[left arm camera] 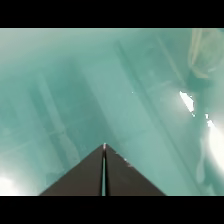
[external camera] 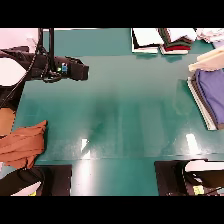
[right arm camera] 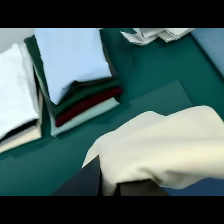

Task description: Fold the shirts.

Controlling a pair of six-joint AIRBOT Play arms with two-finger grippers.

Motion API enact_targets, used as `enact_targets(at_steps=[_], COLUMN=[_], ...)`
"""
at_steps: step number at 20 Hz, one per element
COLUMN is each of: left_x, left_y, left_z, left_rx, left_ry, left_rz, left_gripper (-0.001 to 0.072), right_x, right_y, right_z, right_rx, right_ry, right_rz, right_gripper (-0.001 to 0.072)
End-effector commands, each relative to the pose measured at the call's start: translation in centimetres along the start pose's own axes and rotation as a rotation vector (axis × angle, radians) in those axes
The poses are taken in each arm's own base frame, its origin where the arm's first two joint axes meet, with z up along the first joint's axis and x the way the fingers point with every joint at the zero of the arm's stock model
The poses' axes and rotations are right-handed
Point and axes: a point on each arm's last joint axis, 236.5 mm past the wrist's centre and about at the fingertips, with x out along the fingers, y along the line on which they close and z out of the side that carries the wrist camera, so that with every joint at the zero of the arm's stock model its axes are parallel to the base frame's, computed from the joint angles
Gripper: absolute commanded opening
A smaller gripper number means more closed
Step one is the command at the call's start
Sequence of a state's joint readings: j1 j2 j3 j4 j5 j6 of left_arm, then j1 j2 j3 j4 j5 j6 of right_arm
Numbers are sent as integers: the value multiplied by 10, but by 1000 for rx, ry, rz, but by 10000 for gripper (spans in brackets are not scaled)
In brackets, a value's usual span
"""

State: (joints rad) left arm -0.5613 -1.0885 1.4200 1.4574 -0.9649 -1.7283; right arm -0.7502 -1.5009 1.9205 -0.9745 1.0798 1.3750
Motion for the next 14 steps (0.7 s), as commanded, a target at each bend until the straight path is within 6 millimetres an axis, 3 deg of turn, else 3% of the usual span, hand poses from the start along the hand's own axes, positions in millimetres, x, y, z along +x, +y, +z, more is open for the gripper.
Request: enact_targets(at_steps=[1, 6, 8, 12, 14], left_x=[0, 0, 0, 0, 0], left_y=[0, 0, 0, 0, 0], left_z=[-1, -1, -1, -1, -1], left_rx=[1, 3, 11, 11, 11], left_ry=[3, 4, 3, 3, 4], left_rz=[0, 0, 0, 1, 0], left_gripper=[22, 23, 22, 22, 22], right_x=[-26, -76, -91, -108, -115], right_y=[-50, -129, -150, -180, -183], right_z=[-30, -105, -137, -186, -189], right_rx=[-67, -77, -42, 64, 90], right_ry=[79, 249, 307, 376, 374], right_rz=[-186, -435, -480, -528, -531], right_gripper=[19, 19, 37, 495, 533])
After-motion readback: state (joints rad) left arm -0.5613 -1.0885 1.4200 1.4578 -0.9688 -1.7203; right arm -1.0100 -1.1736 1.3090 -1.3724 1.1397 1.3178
